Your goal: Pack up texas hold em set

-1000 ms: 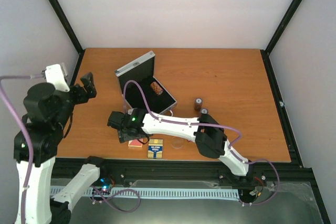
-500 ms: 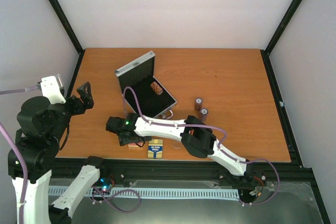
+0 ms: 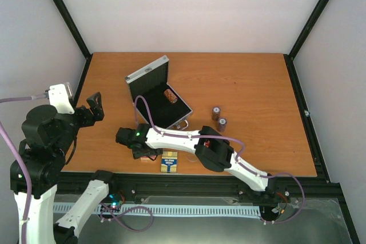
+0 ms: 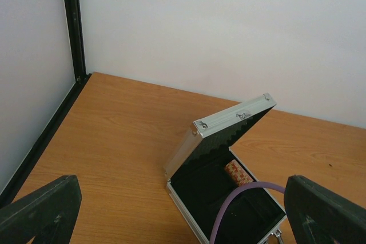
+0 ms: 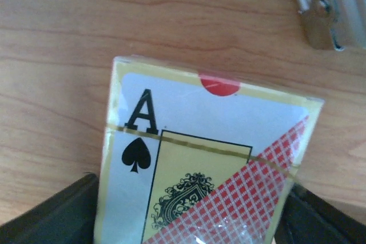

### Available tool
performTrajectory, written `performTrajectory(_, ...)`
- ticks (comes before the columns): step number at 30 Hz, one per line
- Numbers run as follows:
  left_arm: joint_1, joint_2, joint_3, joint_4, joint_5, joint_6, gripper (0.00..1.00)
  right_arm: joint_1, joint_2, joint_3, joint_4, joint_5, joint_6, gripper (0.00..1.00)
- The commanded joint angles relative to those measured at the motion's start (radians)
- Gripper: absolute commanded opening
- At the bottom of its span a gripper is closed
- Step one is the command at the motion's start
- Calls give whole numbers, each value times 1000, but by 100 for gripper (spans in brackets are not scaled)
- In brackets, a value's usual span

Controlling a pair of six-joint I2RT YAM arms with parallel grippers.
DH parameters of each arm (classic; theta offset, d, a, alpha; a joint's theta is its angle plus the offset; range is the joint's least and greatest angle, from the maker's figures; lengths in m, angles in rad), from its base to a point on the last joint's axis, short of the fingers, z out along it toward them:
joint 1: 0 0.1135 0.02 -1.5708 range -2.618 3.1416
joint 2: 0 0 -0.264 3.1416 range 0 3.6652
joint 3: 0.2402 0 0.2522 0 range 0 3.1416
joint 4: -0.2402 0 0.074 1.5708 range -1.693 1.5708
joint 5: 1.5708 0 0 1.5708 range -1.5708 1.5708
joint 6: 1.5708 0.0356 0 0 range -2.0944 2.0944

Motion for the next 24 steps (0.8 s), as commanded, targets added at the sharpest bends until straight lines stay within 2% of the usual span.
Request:
performTrajectory(1,2,0,5,-10,15,28,100,-11,37,26,5,-12,0,72)
performTrajectory(3,2,1,6,-11,18,27,100,-10,30,28,-3,-10,-4,59)
performTrajectory(4,2,2,6,-10,19,26,100,-10,25,28,-6,-9,-6,49)
performTrajectory(8,2,2,5,-2,24,21,100,-12,-8,32,-16,-7,-14,20)
performTrajectory(11,2,4,9,-1,25,21,100,-11,-41,42,-26,-25,-27,5)
performTrajectory(18,2,-1,18,-8,25,25,100,-11,-179,58,-46,1,-31,3)
performTrajectory(24,1,-1,8,-4,33,12,100,-72,-235,80,-37,99,56,3)
